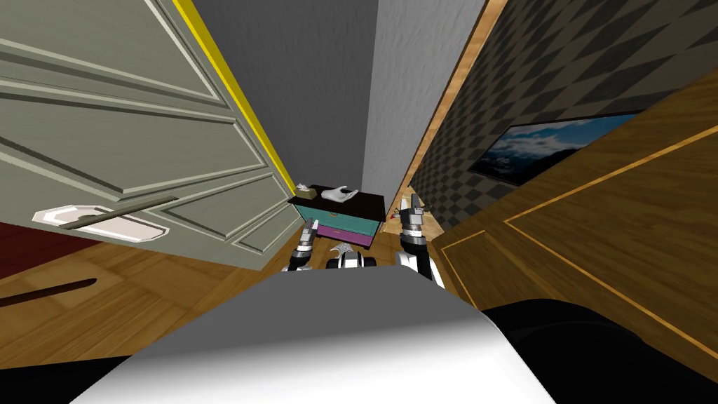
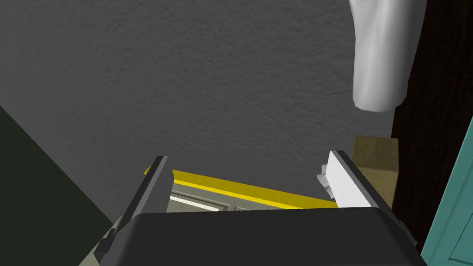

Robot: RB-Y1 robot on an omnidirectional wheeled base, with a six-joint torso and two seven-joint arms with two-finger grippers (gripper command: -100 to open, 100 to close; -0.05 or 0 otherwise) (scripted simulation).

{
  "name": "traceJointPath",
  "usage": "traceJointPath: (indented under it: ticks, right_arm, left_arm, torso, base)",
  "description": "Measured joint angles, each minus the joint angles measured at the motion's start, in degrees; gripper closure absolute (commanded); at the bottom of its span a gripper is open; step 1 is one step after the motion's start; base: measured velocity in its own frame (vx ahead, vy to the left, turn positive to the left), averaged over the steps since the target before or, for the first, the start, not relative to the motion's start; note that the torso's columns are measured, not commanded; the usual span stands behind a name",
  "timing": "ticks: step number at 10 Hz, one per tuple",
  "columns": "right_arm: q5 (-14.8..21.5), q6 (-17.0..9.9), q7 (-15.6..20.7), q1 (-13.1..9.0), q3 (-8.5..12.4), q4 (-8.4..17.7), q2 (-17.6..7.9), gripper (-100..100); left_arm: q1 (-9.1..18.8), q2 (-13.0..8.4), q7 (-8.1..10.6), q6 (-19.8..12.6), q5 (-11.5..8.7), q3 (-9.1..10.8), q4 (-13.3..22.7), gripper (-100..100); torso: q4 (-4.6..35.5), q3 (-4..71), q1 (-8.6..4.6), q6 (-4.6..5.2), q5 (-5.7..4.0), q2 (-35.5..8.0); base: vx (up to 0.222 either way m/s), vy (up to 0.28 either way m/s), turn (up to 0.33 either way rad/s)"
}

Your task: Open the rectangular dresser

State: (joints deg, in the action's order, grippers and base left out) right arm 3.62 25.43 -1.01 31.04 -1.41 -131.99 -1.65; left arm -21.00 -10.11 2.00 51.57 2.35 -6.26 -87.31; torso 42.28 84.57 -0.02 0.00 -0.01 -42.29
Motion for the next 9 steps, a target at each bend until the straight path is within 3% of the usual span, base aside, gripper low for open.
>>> traceJointPath:
  ticks: [9]
  right_arm:
    - [0.0, 0.0, 0.0, 0.0, 0.0, 0.0, 0.0, 0]
  left_arm:
    - [2.29, 0.9, -1.16, 6.82, -0.07, -1.03, 14.44, -100]
  torso:
    - [0.01, -0.03, -0.05, -0.01, -0.01, -0.04]
  base:
    - [0.068, 0.021, -0.045]
